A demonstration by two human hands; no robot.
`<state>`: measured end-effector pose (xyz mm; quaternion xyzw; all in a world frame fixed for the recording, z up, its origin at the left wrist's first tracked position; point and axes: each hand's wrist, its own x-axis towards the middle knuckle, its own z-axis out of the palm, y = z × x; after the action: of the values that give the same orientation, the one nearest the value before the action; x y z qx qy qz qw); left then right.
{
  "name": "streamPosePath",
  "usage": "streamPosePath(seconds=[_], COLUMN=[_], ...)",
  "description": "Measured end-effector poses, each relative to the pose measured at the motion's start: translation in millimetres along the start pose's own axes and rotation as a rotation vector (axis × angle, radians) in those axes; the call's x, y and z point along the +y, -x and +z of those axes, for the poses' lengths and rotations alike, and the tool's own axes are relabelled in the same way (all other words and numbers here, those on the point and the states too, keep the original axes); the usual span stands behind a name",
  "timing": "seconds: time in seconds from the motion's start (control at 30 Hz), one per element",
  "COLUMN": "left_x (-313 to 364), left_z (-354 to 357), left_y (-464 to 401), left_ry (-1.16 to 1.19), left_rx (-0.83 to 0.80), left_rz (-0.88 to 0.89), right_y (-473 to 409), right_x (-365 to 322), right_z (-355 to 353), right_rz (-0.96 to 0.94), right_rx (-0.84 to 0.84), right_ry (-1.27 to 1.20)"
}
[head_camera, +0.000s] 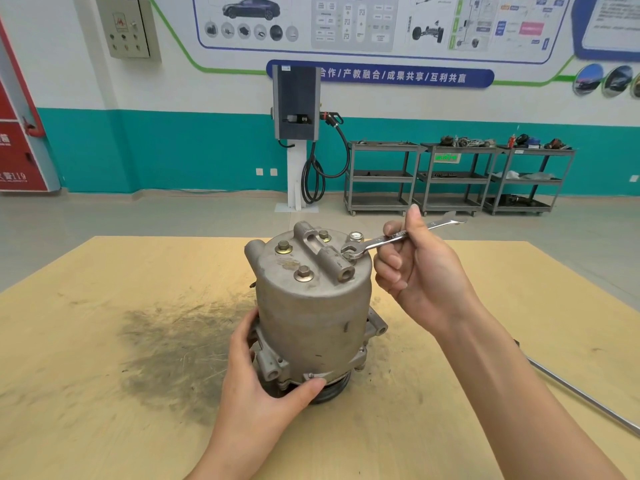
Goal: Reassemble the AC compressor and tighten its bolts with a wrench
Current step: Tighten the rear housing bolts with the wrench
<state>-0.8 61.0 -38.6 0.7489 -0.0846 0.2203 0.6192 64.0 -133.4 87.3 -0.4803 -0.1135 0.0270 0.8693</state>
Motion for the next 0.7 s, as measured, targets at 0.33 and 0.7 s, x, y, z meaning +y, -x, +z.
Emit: streamPosePath(seconds=[0.33,0.7], left_x=[-1.0,-0.1], left_z=[0.2,0.0], left_y=[0.2,0.5], left_ry=[0.002,0.003], left_rx=[-0.006,0.002], left_rz=[0.004,0.017], right_y=[-3.4,-9.8], right_x=[5.2,3.7], right_z=[-3.4,-6.1], right_rz=[0.055,0.055], right_rx=[-0.015,-0.026], right_ry=[-0.055,0.0])
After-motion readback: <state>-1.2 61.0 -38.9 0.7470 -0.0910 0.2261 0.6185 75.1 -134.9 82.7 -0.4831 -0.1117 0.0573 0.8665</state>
